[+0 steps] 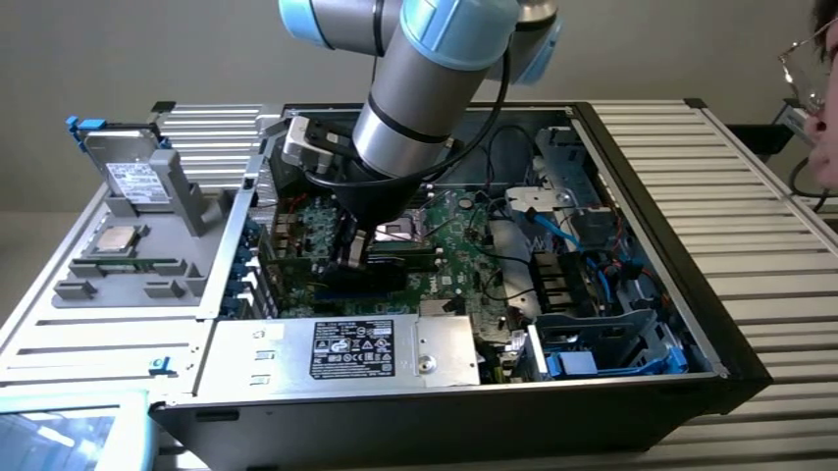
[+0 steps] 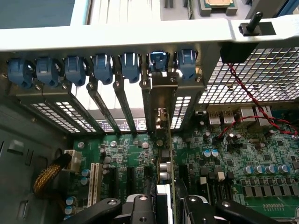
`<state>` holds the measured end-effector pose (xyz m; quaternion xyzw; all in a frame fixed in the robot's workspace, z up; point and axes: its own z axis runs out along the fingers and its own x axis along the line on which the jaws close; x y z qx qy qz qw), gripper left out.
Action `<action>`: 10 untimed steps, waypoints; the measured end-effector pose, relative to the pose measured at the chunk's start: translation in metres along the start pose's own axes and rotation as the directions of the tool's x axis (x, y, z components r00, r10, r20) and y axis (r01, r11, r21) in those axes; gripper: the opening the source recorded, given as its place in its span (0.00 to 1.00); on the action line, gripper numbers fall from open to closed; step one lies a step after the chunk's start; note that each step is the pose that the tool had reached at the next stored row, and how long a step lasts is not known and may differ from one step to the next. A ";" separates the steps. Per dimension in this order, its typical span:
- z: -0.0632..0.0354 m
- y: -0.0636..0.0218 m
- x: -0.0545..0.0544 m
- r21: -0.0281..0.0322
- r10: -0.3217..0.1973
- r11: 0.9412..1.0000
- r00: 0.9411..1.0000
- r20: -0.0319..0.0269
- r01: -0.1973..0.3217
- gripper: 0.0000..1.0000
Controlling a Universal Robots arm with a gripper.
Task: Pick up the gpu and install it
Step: 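Insert the gpu into the slot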
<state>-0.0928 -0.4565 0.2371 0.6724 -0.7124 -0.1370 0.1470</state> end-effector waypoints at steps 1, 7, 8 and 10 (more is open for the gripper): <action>-0.0006 0.0002 0.000 0.000 0.000 1.000 1.000 0.000 0.000 0.28; -0.0018 0.0007 0.000 0.000 0.000 1.000 1.000 0.000 0.000 0.28; -0.0017 0.0007 0.000 0.000 0.000 1.000 1.000 0.000 0.000 0.28; -0.0017 0.0008 0.000 0.000 0.000 1.000 1.000 0.000 0.000 0.28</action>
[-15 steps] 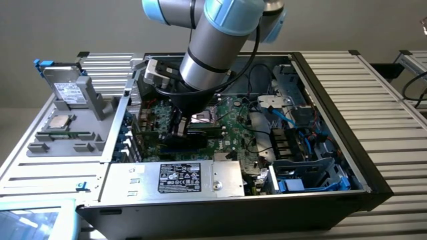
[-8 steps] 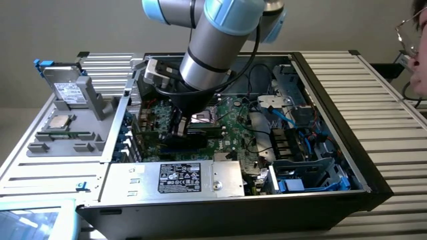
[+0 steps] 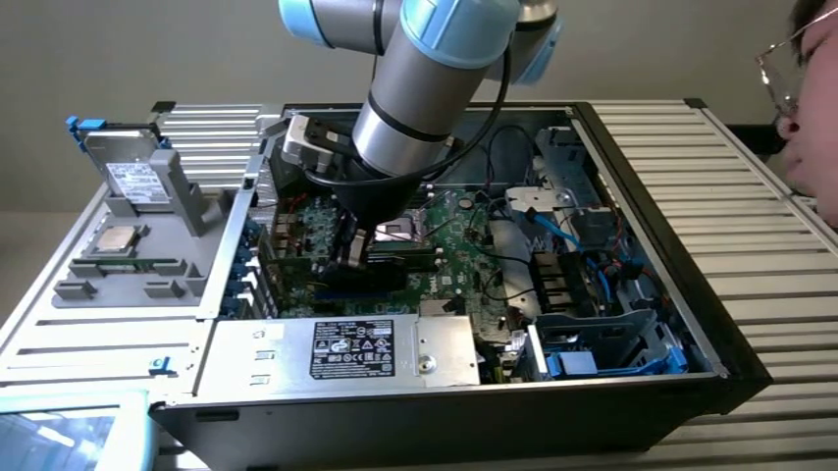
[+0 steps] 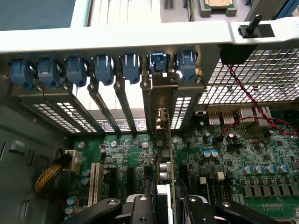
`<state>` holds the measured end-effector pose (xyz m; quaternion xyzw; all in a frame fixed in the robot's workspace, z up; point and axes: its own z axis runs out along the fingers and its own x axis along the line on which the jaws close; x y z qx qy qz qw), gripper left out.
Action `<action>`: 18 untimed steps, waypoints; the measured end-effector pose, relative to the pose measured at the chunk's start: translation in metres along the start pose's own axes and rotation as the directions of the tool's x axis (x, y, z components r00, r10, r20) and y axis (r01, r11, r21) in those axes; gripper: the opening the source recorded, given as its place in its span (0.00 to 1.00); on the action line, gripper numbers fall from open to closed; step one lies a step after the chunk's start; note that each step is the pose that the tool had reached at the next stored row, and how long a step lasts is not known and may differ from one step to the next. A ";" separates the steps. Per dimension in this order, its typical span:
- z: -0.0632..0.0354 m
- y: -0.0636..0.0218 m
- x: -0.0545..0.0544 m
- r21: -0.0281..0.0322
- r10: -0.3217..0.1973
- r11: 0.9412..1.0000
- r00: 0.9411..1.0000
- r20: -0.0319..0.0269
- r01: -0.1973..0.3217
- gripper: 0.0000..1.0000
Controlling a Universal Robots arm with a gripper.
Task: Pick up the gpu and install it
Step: 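Insert the gpu into the slot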
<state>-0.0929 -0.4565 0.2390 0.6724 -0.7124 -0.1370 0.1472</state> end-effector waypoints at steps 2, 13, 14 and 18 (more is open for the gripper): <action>0.0000 0.0000 0.000 0.000 0.000 1.000 1.000 0.000 0.000 0.28; 0.0001 0.0000 0.000 0.000 0.000 1.000 1.000 0.001 0.000 0.28; -0.0001 0.0000 0.000 0.000 0.000 1.000 1.000 0.001 0.000 0.28; -0.0009 0.0003 0.000 0.000 0.000 1.000 1.000 0.001 0.000 0.28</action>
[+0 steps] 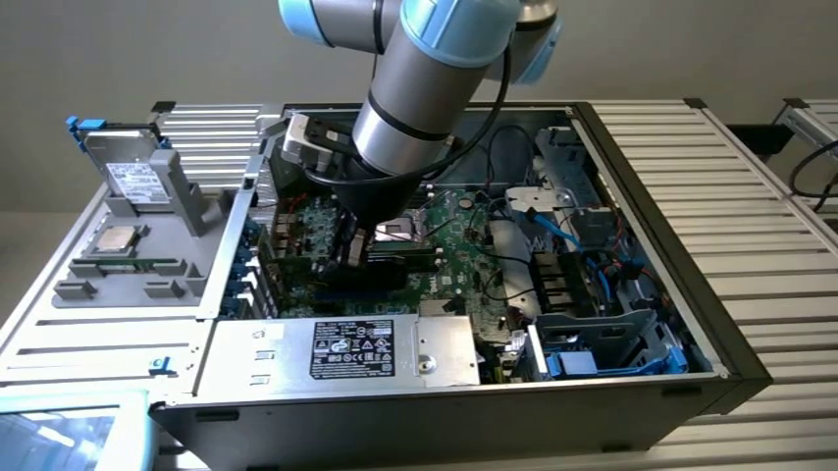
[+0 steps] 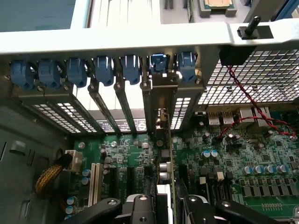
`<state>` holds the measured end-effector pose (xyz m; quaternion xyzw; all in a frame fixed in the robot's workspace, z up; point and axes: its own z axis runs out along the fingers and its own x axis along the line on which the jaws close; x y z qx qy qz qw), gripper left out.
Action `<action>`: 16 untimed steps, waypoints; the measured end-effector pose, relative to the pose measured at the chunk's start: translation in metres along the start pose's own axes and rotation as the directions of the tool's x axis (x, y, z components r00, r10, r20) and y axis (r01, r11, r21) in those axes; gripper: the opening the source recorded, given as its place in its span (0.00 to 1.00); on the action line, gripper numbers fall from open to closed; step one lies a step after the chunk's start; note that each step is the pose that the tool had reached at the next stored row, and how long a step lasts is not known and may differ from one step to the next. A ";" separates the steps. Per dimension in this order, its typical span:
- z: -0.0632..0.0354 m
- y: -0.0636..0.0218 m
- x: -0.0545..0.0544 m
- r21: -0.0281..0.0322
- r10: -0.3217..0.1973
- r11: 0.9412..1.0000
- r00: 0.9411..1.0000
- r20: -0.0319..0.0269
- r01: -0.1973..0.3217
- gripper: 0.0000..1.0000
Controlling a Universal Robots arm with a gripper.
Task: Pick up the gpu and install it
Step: 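Insert the gpu into the slot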
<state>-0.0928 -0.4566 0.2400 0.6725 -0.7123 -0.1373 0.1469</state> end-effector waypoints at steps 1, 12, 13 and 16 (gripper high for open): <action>0.0000 0.0000 0.000 0.000 0.000 1.000 1.000 0.001 0.000 0.28; 0.0011 0.0003 -0.001 0.004 -0.003 1.000 1.000 0.008 0.003 0.28; 0.0021 0.0009 -0.001 0.004 -0.004 1.000 1.000 0.008 0.004 0.28; 0.0025 0.0004 -0.001 0.004 -0.005 1.000 1.000 0.009 0.005 0.28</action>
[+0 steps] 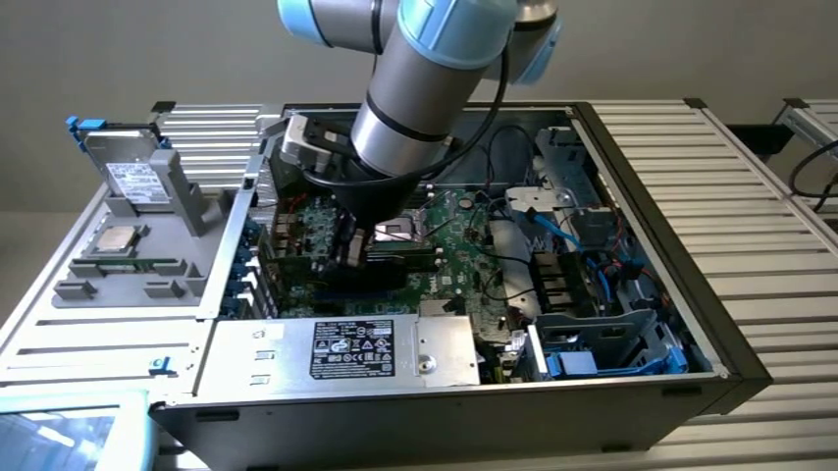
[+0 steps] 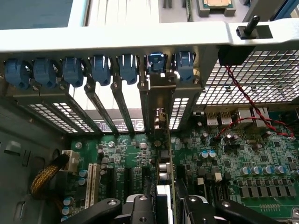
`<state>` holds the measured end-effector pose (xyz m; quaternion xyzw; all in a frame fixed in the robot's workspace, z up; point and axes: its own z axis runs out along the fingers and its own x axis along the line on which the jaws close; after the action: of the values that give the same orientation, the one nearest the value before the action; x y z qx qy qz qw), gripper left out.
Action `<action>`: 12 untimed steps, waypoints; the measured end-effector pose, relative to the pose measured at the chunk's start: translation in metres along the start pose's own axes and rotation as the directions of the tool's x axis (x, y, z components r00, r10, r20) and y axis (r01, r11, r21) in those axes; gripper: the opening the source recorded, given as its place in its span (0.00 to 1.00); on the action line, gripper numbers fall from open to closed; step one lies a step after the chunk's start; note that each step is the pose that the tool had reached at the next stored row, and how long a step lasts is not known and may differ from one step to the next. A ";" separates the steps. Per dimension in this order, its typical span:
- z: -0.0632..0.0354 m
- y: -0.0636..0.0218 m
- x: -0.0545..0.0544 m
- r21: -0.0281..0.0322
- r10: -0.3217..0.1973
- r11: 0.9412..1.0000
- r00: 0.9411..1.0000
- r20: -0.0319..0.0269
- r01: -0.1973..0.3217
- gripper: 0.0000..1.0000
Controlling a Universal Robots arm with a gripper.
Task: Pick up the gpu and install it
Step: 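Insert the gpu into the slot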
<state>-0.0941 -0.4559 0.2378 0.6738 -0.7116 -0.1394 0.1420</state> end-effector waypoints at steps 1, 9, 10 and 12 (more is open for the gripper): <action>0.0000 -0.0001 0.000 0.000 0.000 1.000 1.000 0.000 0.000 0.28; -0.0002 -0.0008 0.001 0.000 -0.007 1.000 1.000 -0.002 0.007 0.28; -0.0001 -0.0009 0.001 0.000 -0.008 1.000 1.000 -0.002 0.008 0.28; 0.0004 -0.0013 0.002 0.001 -0.013 1.000 1.000 -0.003 0.013 0.28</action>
<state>-0.0932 -0.4580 0.2370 0.6788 -0.7069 -0.1391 0.1420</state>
